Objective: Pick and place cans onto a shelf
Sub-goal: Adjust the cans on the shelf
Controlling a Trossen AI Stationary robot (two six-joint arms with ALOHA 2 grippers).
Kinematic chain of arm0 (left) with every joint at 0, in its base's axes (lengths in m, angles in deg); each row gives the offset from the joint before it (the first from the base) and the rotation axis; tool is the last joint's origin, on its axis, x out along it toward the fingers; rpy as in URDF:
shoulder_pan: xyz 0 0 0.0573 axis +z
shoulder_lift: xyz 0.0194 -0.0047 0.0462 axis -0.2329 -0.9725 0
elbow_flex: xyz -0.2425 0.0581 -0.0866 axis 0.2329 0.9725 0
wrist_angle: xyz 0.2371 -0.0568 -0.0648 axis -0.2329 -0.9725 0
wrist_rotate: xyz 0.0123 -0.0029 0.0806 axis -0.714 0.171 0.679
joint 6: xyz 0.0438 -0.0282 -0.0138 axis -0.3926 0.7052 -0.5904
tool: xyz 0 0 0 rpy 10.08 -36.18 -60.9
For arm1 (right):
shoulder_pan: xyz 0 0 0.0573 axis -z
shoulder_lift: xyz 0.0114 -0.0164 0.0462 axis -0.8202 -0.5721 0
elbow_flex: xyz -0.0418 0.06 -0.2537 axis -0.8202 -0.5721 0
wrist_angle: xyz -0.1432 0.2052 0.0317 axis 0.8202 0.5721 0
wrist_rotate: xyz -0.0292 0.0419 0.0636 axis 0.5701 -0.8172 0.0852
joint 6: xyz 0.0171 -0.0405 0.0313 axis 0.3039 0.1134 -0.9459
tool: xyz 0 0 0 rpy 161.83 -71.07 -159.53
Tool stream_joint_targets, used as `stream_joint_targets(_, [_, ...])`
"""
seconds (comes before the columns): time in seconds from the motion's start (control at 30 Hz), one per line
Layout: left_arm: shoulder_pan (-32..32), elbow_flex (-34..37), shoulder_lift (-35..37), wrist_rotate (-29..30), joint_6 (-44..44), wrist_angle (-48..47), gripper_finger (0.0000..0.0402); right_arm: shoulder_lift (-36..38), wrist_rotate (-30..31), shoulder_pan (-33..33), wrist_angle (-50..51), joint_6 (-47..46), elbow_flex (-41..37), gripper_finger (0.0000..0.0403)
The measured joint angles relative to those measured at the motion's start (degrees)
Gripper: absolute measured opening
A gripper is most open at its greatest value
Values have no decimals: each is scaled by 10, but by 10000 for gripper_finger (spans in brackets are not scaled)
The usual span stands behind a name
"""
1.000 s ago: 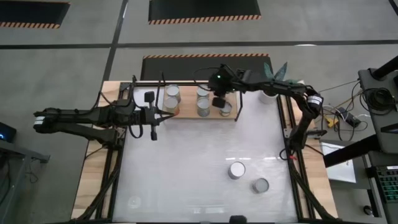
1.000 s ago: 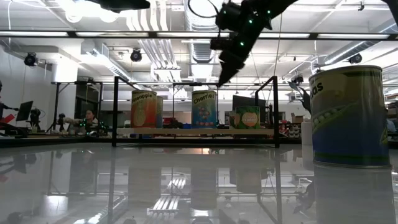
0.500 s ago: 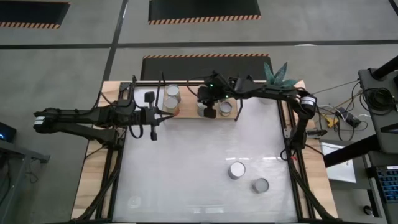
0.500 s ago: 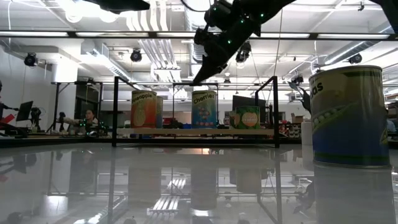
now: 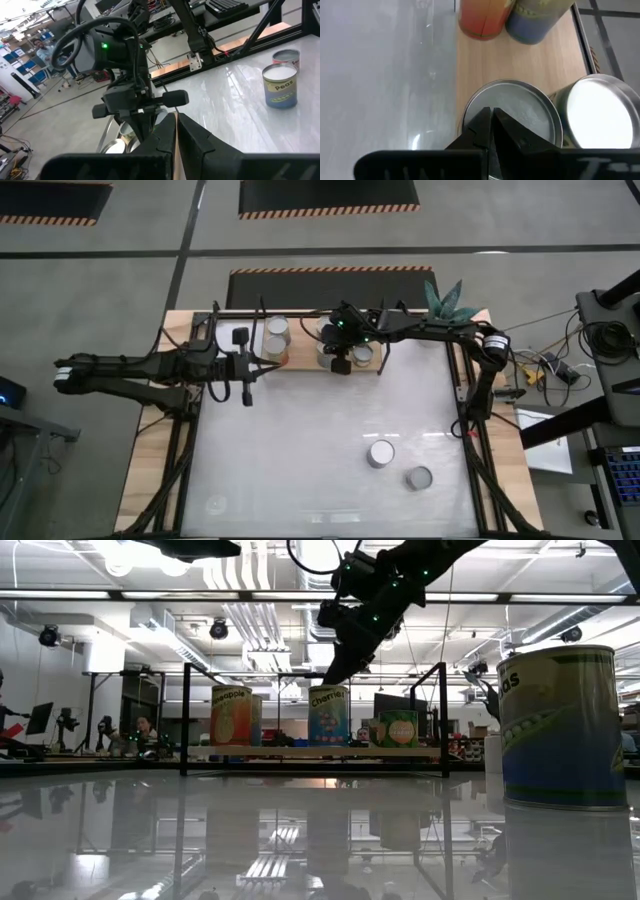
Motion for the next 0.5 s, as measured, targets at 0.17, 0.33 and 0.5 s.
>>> stream_joint_targets(0.17, [0, 0, 0, 0, 0, 0, 0, 1, 0, 0, 23, 0, -1, 9])
stream_joint_targets(0.33, [0, 0, 0, 0, 0, 0, 0, 2, 5, 0, 32, -1, 3, 9])
stream_joint_targets(0.5, [0, 0, 0, 0, 0, 0, 0, 2, 13, 0, 49, 0, 9, 9])
